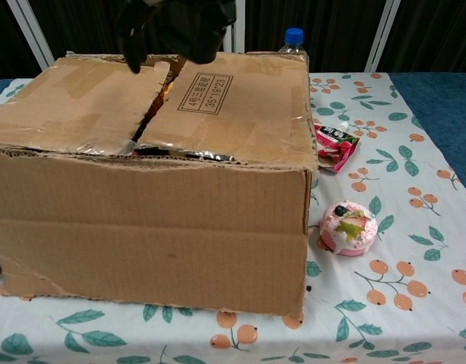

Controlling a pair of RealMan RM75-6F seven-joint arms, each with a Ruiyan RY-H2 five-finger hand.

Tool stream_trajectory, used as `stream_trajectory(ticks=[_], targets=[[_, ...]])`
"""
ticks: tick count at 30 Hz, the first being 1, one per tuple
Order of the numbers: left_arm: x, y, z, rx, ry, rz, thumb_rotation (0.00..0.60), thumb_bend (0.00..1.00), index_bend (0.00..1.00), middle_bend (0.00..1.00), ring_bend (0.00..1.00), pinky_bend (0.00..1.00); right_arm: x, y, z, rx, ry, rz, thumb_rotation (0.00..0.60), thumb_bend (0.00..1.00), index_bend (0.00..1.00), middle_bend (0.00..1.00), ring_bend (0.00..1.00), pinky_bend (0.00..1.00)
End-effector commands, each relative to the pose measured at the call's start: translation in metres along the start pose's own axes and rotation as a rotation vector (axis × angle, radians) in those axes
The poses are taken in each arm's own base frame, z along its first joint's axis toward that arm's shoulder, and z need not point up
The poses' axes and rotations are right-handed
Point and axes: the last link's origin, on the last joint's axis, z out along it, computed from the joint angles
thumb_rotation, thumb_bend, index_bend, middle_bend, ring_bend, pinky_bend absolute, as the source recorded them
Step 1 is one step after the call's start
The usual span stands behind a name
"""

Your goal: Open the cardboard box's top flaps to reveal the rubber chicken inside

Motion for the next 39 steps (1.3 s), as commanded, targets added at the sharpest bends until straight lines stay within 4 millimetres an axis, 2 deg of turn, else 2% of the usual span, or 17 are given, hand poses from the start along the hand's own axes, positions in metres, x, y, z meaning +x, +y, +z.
stream_trajectory(ticks=[1, 6, 13, 23, 29, 33, 36, 39], targets=[[0.000, -0.003, -0.001, 0.012, -0.005, 0.014, 0.343, 0.11, 0.16, 0.19, 0.15, 0.24, -0.006, -0.008, 0.015, 0.017, -0.033, 0.005, 0.600, 0.85, 0.27, 0.19, 0.00, 0.00], [0.000, -0.007, -0.004, 0.028, -0.018, 0.007, 0.341, 0.11, 0.16, 0.19, 0.15, 0.24, -0.010, -0.015, 0.025, 0.025, -0.058, -0.002, 0.600, 0.85, 0.30, 0.20, 0.00, 0.00], [0.000, -0.011, -0.005, 0.037, -0.026, -0.010, 0.340, 0.11, 0.16, 0.19, 0.15, 0.24, -0.013, -0.018, 0.026, 0.021, -0.083, -0.017, 0.600, 0.87, 0.42, 0.29, 0.00, 0.00], [-0.003, -0.008, -0.007, 0.031, -0.048, -0.045, 0.343, 0.11, 0.16, 0.19, 0.15, 0.24, 0.001, -0.014, 0.008, 0.007, -0.073, -0.003, 0.600, 0.87, 0.62, 0.42, 0.00, 0.00], [-0.002, -0.003, -0.005, 0.016, -0.045, -0.062, 0.341, 0.11, 0.16, 0.19, 0.15, 0.24, 0.019, -0.007, -0.017, -0.015, -0.038, 0.013, 0.600, 0.84, 0.63, 0.44, 0.00, 0.00], [-0.001, 0.001, -0.003, 0.010, -0.045, -0.070, 0.341, 0.11, 0.16, 0.19, 0.15, 0.24, 0.030, -0.002, -0.048, -0.034, -0.017, 0.014, 0.600, 0.84, 0.63, 0.44, 0.00, 0.00], [-0.001, 0.003, -0.003, 0.006, -0.047, -0.070, 0.341, 0.11, 0.16, 0.19, 0.15, 0.24, 0.036, 0.005, -0.080, -0.062, -0.007, 0.008, 0.600, 0.83, 0.63, 0.45, 0.00, 0.00], [-0.002, 0.007, -0.002, 0.000, -0.055, -0.073, 0.342, 0.11, 0.16, 0.19, 0.15, 0.24, 0.034, 0.012, -0.108, -0.090, 0.009, 0.018, 0.600, 0.83, 0.63, 0.44, 0.00, 0.00]])
